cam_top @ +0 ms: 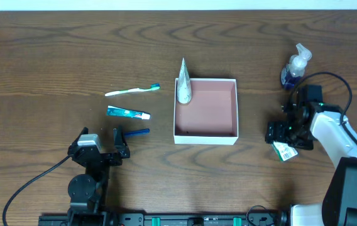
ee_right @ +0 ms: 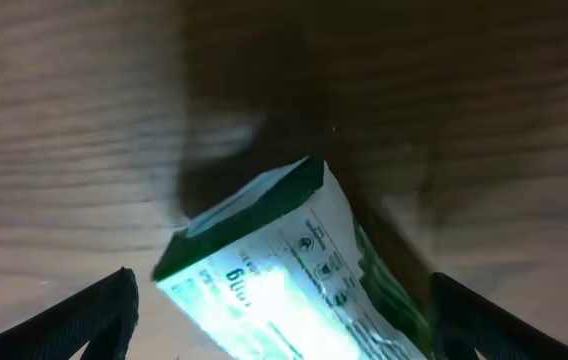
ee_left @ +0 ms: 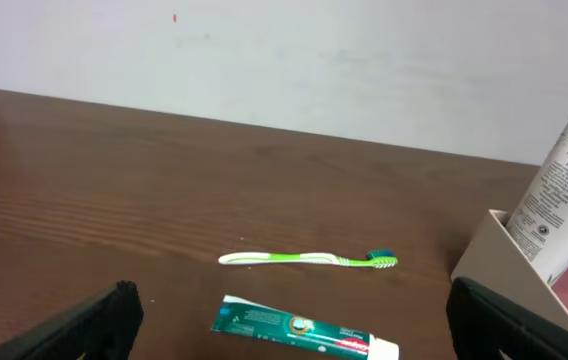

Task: Pack container

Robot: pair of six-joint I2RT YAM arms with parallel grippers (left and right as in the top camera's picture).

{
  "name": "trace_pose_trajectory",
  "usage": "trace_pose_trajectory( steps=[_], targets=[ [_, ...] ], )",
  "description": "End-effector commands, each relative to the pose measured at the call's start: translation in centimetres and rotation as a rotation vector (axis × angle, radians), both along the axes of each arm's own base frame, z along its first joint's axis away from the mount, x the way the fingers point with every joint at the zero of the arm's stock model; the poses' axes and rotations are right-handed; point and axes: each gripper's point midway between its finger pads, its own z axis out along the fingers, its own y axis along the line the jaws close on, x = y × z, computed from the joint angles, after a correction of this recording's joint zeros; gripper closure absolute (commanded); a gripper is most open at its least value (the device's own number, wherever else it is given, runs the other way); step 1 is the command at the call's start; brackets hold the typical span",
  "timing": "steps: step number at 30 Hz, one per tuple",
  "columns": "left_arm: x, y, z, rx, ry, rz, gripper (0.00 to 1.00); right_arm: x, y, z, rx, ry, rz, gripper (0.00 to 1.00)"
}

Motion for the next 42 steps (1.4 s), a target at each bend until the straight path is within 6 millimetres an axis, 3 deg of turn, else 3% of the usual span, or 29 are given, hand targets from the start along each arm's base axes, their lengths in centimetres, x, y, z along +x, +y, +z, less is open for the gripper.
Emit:
trace_pose_trajectory(
  steps=[1,6,12,17,22,36,42],
  targets=[
    [-0.1,0.3,-1.8,0.021,0.051,0.014,0.02,-0.5,0.5,-0.6,0.001,0.01,0.029,0.13],
    [-0.1,0.3,-1.8,0.021,0.051,0.014,0.02,-0.9,0.5,-0.8,0.003,0.023,0.029,0.22],
    [-0.1,0.3,-1.8,0.021,0.051,0.014,0.02,-1.4,0.8,-1.4,0.005,0.049,0.028,0.25],
    [-0.1,0.3,-1.8,0.021,0.051,0.014,0.02,-1.5,0.8,-1.8,0.007,0.063,0.017,0.43],
    [-0.1,0.3,-1.8,0.021,0.051,0.014,0.02,-1.0,0.7,-1.8,0.001,0.045,-0.005,0.53],
    [-0.1,0.3,-1.8,0.021,0.051,0.014,0.02,2.8,0.0,-1.5,-0.03,-0.104,-0.053,0.57],
    [-0.1,0.3,-1.8,0.021,0.051,0.014,0.02,4.8,0.9,-0.5,0.026,-0.174,-0.024,0.56]
  ],
)
